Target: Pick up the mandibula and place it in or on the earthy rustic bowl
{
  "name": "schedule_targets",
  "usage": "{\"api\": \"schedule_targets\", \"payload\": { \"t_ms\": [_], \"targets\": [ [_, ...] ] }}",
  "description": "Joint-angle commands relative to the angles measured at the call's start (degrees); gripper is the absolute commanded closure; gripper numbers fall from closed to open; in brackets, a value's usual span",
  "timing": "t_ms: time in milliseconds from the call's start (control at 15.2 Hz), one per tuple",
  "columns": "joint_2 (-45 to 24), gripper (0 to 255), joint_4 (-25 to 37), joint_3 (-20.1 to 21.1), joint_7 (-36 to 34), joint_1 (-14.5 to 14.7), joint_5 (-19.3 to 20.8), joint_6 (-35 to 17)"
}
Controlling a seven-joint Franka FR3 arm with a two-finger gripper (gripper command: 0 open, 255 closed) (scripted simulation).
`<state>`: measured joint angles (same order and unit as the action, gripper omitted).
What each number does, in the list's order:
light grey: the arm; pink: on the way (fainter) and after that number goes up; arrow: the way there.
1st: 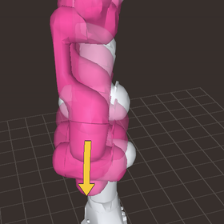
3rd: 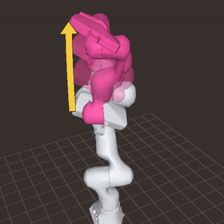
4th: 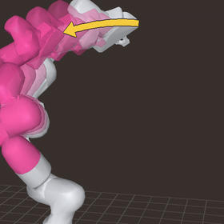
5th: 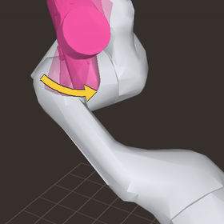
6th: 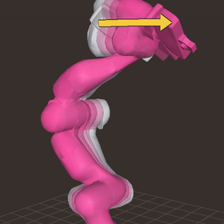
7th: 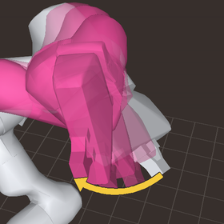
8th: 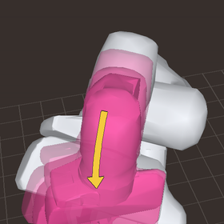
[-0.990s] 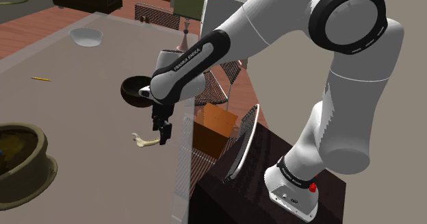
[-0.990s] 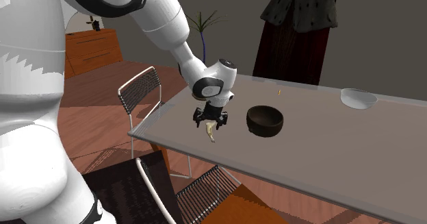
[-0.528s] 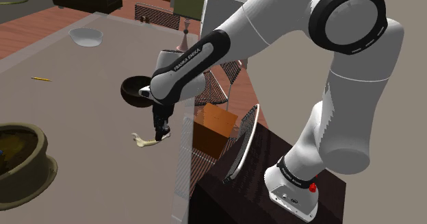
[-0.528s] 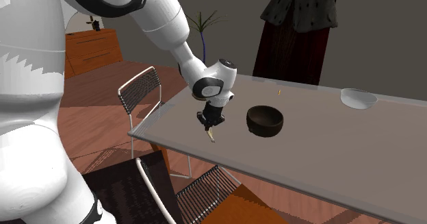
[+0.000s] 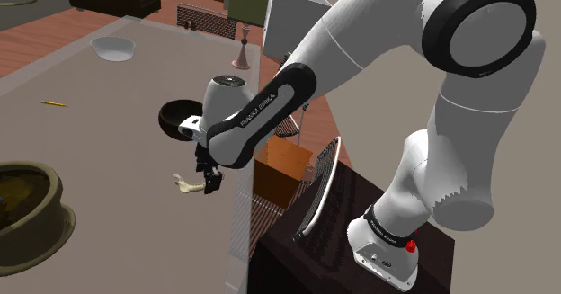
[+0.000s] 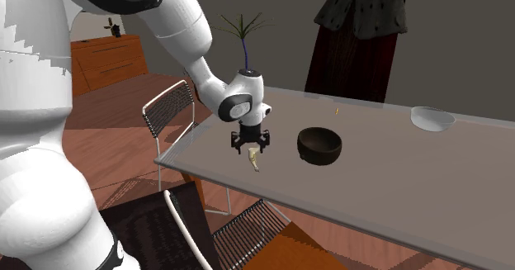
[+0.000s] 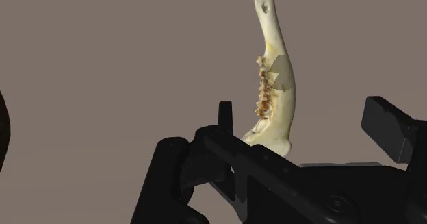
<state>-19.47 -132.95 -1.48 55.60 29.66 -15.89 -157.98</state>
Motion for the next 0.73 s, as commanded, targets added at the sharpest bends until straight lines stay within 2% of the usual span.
{"api": "schedule_targets", "payload": {
  "t_ms": [0,396,660],
  "targets": [
    [-0.8,0,-0.8,-1.6,-3.1,2.9,2.7,-5.6],
    [-5.6,0,1.0,-0.3,-2.0,2.1,1.3,-8.6],
    [-5.6,0,1.0,-0.3,-2.0,2.1,1.3,-8.6]
  ]
}}
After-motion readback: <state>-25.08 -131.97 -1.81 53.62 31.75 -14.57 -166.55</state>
